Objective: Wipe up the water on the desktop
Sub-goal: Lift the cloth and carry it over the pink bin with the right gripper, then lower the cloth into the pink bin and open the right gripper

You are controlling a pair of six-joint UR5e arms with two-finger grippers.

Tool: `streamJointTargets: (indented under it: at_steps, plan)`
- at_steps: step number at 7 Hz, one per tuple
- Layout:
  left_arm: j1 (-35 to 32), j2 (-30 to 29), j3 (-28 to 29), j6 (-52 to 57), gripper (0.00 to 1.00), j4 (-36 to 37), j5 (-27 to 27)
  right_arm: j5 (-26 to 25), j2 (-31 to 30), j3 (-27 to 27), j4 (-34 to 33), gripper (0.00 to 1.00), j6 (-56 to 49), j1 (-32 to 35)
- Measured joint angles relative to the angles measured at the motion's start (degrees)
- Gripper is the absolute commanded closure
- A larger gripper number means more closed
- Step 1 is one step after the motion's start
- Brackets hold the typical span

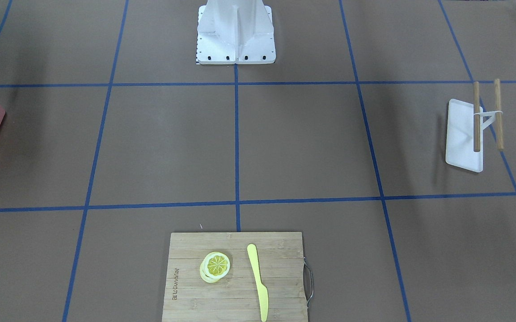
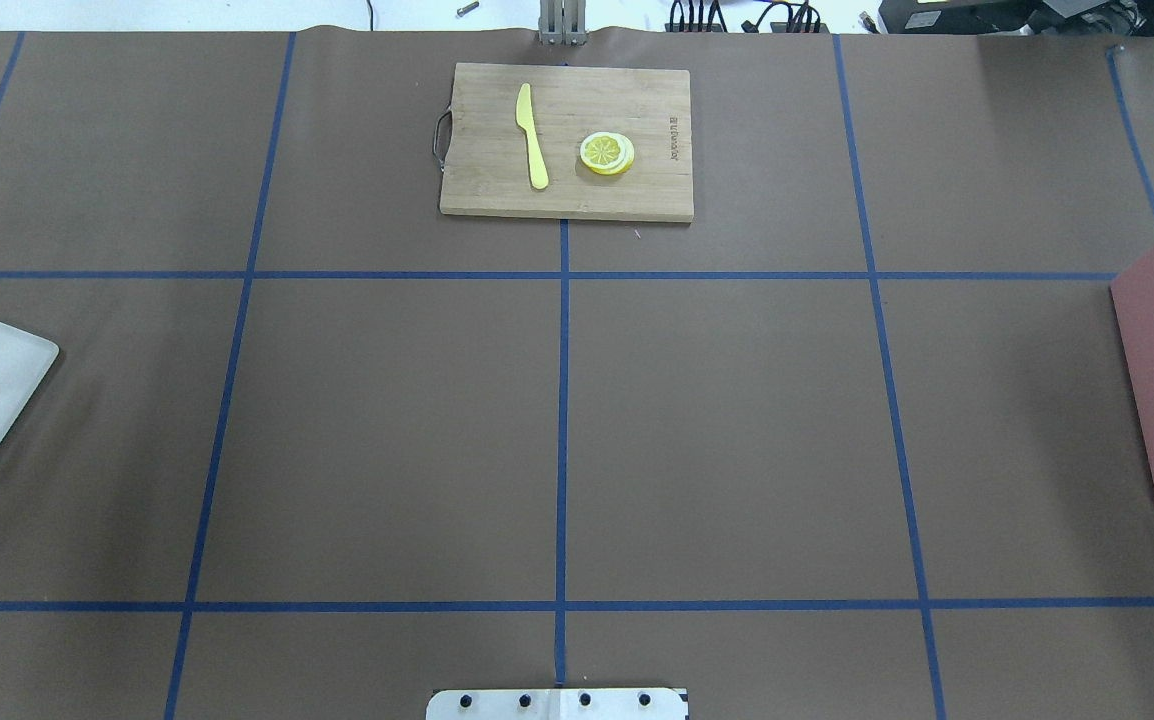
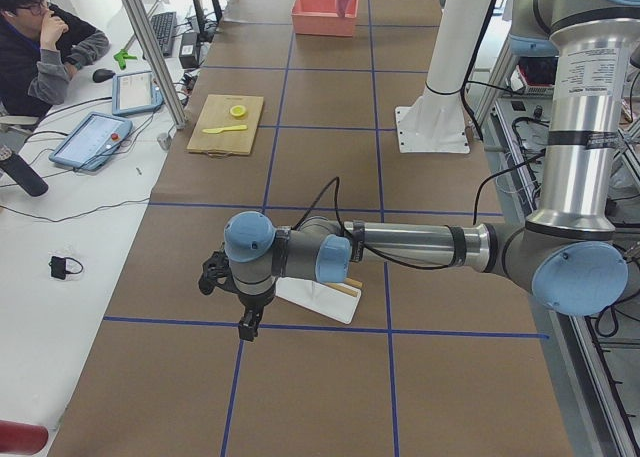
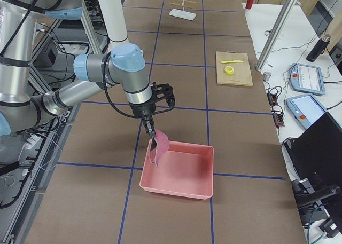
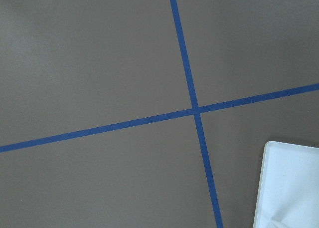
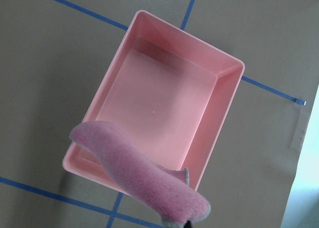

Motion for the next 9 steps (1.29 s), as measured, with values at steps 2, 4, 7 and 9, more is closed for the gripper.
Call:
streamJointTargets:
  at_steps: [2, 4, 7, 9]
  plan:
    - [0.01, -0.03, 0.00, 0.00, 0.01, 0.00, 0.01, -1.40, 0.39, -1.11, -0.04, 1.00, -3.19, 2.58]
    - [0.01, -0.06, 0.00, 0.00, 0.01, -0.06, 0.01, -2.84, 0.76, -1.61, 0.01, 1.00, -3.62, 3.13]
    - [0.01, 0.13, 0.00, 0.00, 0.02, -0.15, 0.01, -3.39, 0.62, -1.67, 0.06, 1.00, -3.45, 3.21]
    - [0.01, 0.24, 0.00, 0.00, 0.01, -0.17, 0.01, -2.99, 0.68, -1.72, 0.28, 0.01, -3.16, 2.77]
